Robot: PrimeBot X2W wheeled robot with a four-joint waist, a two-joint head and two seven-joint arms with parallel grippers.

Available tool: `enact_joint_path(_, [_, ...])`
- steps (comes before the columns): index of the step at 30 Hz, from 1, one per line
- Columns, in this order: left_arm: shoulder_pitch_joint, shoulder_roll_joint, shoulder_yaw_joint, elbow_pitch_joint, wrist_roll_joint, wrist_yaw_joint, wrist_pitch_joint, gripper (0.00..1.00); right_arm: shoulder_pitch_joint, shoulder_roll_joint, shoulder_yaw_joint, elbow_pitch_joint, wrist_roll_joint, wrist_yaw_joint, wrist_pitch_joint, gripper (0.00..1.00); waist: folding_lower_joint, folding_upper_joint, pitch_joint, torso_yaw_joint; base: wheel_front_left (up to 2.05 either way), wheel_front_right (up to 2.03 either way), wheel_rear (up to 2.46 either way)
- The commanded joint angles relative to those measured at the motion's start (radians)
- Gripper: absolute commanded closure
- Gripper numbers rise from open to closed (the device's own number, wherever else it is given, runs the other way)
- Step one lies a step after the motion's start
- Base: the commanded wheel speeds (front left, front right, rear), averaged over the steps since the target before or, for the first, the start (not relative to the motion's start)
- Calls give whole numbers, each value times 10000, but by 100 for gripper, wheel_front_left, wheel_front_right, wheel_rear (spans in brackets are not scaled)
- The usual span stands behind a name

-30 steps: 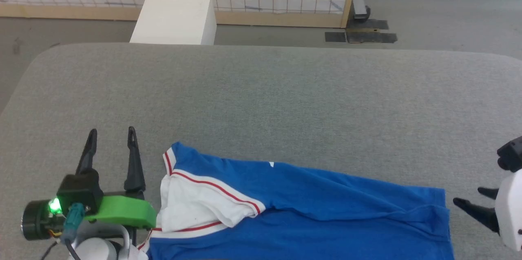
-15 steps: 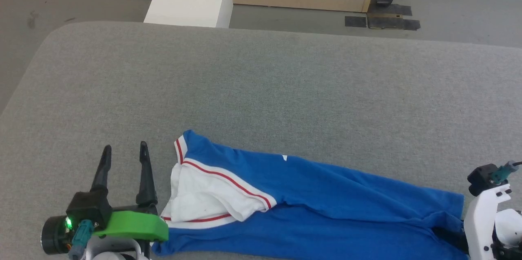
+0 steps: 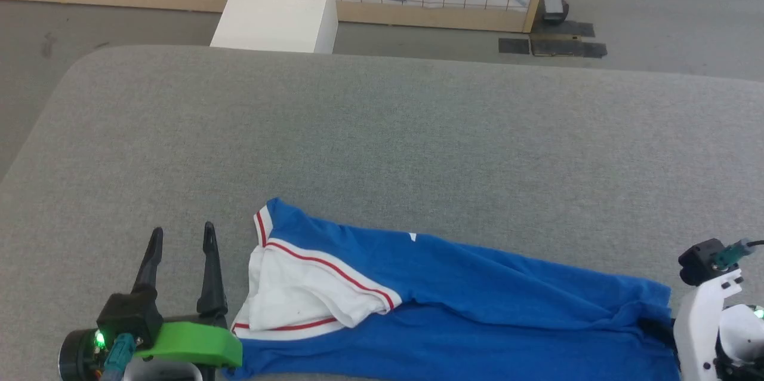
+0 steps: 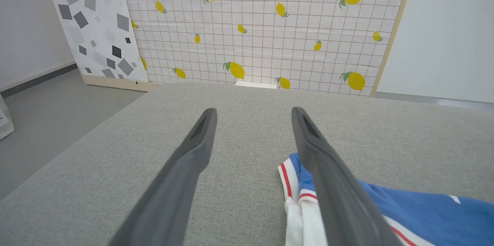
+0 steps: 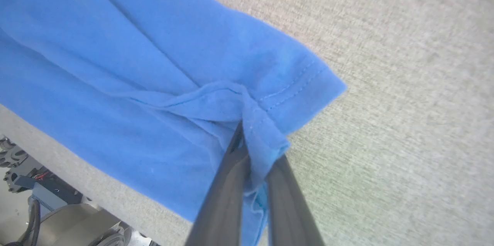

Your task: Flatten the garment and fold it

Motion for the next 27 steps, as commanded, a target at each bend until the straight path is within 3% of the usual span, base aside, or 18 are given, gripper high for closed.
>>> enact_joint_path(1, [220,-72,88,1,151,-94,-37,0,-70,-118,2,-112,94,-13,-137,100,0,-1,-167,-148,0,0,0])
enact_joint_path(8, [396,-235,345,5,408,-378,-37,0,261,-1244,-621,-638,465,-13,-241,100,0,-1,-424,-418,0,0,0])
enact_joint_path(17, [508,-336,324,-4,751,-615,-37,0,1210,-2374,-1648,-171,884,-13,-113,100,0,-1,-581,-541,0,0,0])
enact_joint_path(22, [546,-358,373,-15,824,-699,-38,0,1416,-2630,-1704,-1320,738,-13,46,100,0,-1,-613,-560,0,0,0])
enact_joint_path(27, [450,-377,428,-25,800,-764,-38,0,1269,-2398,-1758,-3130,764,-13,360,100,0,-1,-523,-493,0,0,0])
